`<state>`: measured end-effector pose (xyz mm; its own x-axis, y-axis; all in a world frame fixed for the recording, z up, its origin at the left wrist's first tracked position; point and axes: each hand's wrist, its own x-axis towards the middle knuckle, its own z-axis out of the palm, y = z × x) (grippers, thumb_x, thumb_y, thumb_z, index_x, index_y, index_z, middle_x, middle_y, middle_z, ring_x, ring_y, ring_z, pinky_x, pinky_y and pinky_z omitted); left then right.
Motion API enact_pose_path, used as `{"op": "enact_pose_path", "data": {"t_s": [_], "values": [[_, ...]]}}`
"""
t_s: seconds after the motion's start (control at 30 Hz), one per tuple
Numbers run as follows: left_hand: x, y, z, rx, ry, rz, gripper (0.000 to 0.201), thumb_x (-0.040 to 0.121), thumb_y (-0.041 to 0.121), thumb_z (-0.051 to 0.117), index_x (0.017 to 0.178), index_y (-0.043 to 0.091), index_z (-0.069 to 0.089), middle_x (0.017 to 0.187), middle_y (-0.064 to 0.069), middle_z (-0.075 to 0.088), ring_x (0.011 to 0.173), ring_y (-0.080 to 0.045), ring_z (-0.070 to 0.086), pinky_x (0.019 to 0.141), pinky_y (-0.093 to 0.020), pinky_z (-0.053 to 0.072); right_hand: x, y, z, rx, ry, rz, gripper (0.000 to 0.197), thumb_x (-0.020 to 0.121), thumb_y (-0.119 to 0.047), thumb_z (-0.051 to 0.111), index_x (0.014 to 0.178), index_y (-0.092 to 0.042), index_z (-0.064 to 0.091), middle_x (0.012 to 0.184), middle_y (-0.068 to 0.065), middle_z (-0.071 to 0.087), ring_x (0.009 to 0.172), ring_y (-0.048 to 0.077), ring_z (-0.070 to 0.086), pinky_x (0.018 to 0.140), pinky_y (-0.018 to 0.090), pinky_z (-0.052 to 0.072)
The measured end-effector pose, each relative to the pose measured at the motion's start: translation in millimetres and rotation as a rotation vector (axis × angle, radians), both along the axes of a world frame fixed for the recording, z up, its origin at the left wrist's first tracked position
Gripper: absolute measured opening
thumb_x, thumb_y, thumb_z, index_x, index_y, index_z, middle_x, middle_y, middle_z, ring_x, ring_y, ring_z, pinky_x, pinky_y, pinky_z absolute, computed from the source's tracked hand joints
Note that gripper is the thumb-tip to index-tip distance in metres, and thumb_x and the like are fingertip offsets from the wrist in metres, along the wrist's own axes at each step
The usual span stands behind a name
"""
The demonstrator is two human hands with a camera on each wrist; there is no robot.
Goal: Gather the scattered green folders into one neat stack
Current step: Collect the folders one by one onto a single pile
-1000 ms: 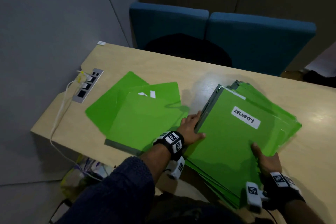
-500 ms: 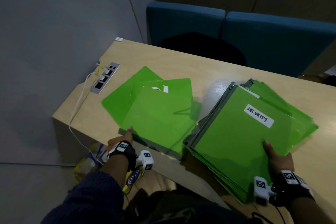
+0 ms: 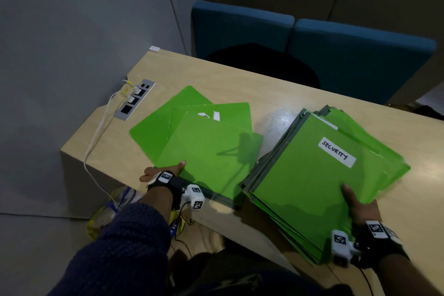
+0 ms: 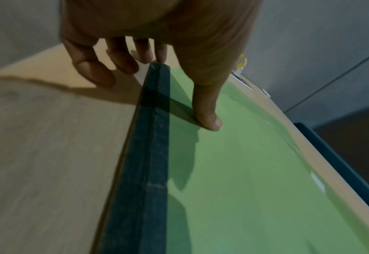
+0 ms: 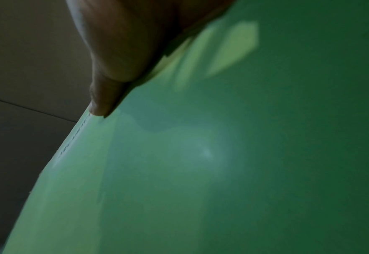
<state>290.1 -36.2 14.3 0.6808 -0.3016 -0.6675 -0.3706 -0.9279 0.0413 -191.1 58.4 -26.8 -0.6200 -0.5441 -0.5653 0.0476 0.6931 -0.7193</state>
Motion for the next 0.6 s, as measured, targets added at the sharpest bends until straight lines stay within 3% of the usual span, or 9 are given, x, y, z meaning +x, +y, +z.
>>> {"op": "enact_pose_path", "data": {"t_s": [0.07,0.17,0.23,0.37,0.43,0.53,0.6], "values": [[3.1,-0.3,2.9,-0.021,-0.019,-0.049,0.131,0.066,0.077,0.064,0.152,0.004,-0.002,0.161,-0.016,-0.001,0.147,-0.039,0.002,0.111,-0.056,0.024,5.0,-1.6,7.5,0.018,0.022,0.03,0.113,0.047,-0.085,0.073,0.135,-0.018,0.052,0.127,0.018,0.064,0.096,0.039,0.066,0.081,0.054,0.055],[19.3,-5.3,-11.4,-0.028,-0.025,-0.123,0.146,0.052,0.086,0.063,0.152,0.001,-0.002,0.161,-0.018,-0.002,0.147,-0.039,-0.003,0.115,-0.056,0.018,6.6,-4.1,13.7,-0.021,0.025,0.083,0.106,0.056,-0.077,0.073,0.137,-0.013,0.051,0.131,0.021,0.062,0.103,0.041,0.064,0.086,0.051,0.052],[22.4,-6.0,-14.8,-0.032,-0.018,-0.094,0.153,0.044,0.085,0.067,0.152,0.002,-0.001,0.16,-0.02,-0.001,0.147,-0.041,0.003,0.114,-0.057,0.02,4.6,-5.0,11.9,-0.003,0.03,0.091,0.108,0.056,-0.079,0.072,0.138,-0.012,0.051,0.133,0.021,0.061,0.107,0.042,0.063,0.091,0.055,0.049],[14.6,-12.2,-5.2,-0.241,-0.085,-0.028,0.132,0.054,0.064,0.081,0.144,-0.007,0.016,0.15,-0.025,0.02,0.136,-0.04,0.027,0.106,-0.048,0.035,4.7,-6.0,12.6,0.018,0.035,0.062,0.115,0.05,-0.086,0.067,0.137,-0.012,0.05,0.131,0.024,0.06,0.086,0.036,0.063,0.071,0.039,0.049],[12.8,-19.0,2.8,-0.253,-0.103,-0.018,0.127,0.056,0.064,0.08,0.143,-0.007,0.02,0.149,-0.024,0.025,0.134,-0.039,0.03,0.106,-0.046,0.035,3.7,-6.7,11.0,0.027,0.028,0.049,0.122,0.043,-0.091,0.065,0.136,-0.014,0.049,0.13,0.023,0.061,0.085,0.035,0.062,0.07,0.039,0.048],[12.8,-27.8,6.1,-0.13,-0.045,0.0,0.134,0.06,0.081,0.063,0.15,-0.003,0.011,0.157,-0.021,0.015,0.143,-0.038,0.022,0.114,-0.048,0.028,5.1,-9.5,10.6,0.016,0.028,0.042,0.116,0.049,-0.082,0.07,0.139,-0.012,0.047,0.136,0.022,0.058,0.109,0.044,0.06,0.086,0.049,0.048],[12.1,-35.2,1.8,-0.109,-0.024,0.011,0.14,0.05,0.093,0.052,0.15,0.001,0.021,0.155,-0.02,0.023,0.14,-0.038,0.03,0.113,-0.049,0.031,6.9,-10.1,12.2,-0.01,0.025,0.034,0.111,0.052,-0.074,0.07,0.14,-0.011,0.048,0.138,0.02,0.057,0.118,0.044,0.057,0.097,0.051,0.043]]}}
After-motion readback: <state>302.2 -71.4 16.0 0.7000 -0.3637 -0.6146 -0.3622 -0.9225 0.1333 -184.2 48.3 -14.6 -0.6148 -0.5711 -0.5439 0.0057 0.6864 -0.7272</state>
